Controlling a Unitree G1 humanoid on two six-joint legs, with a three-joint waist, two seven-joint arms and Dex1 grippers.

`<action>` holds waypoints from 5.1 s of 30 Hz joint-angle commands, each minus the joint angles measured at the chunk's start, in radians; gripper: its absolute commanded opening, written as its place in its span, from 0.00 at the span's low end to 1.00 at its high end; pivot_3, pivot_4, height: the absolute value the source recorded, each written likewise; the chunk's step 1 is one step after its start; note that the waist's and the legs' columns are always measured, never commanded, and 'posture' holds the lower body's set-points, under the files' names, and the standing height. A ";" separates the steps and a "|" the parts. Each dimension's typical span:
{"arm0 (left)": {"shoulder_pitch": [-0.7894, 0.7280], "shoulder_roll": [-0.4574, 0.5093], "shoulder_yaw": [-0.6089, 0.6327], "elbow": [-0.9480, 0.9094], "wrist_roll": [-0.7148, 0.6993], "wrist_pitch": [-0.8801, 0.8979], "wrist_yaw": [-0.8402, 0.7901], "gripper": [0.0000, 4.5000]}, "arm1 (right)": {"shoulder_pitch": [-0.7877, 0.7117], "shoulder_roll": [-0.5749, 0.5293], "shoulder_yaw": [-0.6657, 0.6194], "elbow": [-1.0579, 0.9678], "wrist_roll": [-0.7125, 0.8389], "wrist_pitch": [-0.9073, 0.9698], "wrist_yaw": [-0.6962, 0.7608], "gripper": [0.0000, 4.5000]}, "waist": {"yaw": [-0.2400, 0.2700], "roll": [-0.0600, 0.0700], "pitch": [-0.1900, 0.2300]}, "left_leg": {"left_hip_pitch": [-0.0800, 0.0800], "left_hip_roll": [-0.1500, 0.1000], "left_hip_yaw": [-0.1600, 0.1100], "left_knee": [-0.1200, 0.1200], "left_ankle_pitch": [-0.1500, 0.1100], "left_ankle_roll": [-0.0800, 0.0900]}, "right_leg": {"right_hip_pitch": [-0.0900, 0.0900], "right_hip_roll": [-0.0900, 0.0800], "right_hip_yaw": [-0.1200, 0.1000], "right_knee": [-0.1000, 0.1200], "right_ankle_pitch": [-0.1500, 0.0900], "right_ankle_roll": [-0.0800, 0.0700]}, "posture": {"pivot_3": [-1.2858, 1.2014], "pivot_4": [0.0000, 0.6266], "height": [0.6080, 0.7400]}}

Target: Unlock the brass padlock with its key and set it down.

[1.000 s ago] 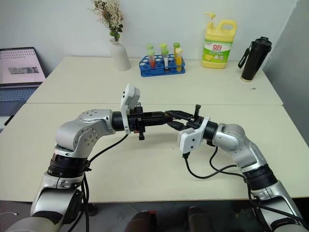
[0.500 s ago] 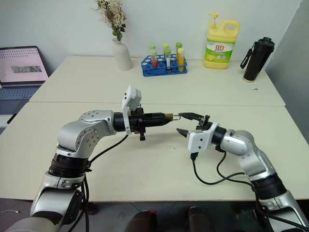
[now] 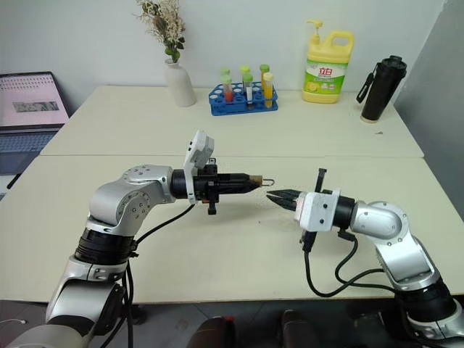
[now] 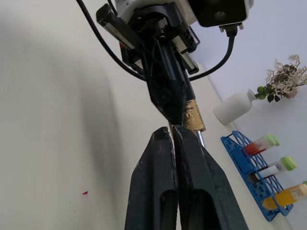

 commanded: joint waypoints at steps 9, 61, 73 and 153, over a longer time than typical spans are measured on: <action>-0.003 0.026 0.005 -0.057 -0.015 -0.017 -0.050 0.03 | -0.073 0.009 -0.016 0.094 -0.015 -0.050 0.029 0.00 | 0.001 0.000 0.000 | 0.000 0.000 0.000 0.000 0.000 0.000 | 0.000 0.000 0.000 0.000 0.000 -0.001 | 0.52 0.24 1.00; 0.031 0.069 0.004 -0.095 -0.056 0.013 -0.107 0.03 | -0.146 0.015 0.047 0.219 0.085 -0.118 0.315 0.00 | 0.000 0.000 0.000 | 0.000 0.000 0.000 0.000 0.000 0.000 | 0.000 0.000 0.000 0.000 0.001 -0.002 | 0.52 0.24 1.00; 0.036 0.077 0.005 -0.104 -0.044 -0.005 -0.103 0.03 | -0.174 -0.081 0.012 0.376 -0.036 -0.199 0.286 0.00 | 0.001 0.000 0.000 | 0.000 0.000 0.000 0.000 0.000 0.000 | 0.000 -0.001 0.000 0.000 0.001 -0.001 | 0.52 0.24 1.00; 0.105 0.036 -0.047 -0.035 0.013 0.070 0.024 0.03 | 0.024 -0.085 -0.039 -0.088 0.172 0.437 0.146 0.08 | 0.003 0.000 0.000 | -0.001 0.000 -0.001 0.000 0.000 0.000 | 0.000 -0.001 0.000 -0.001 0.000 0.001 | 0.52 0.24 1.00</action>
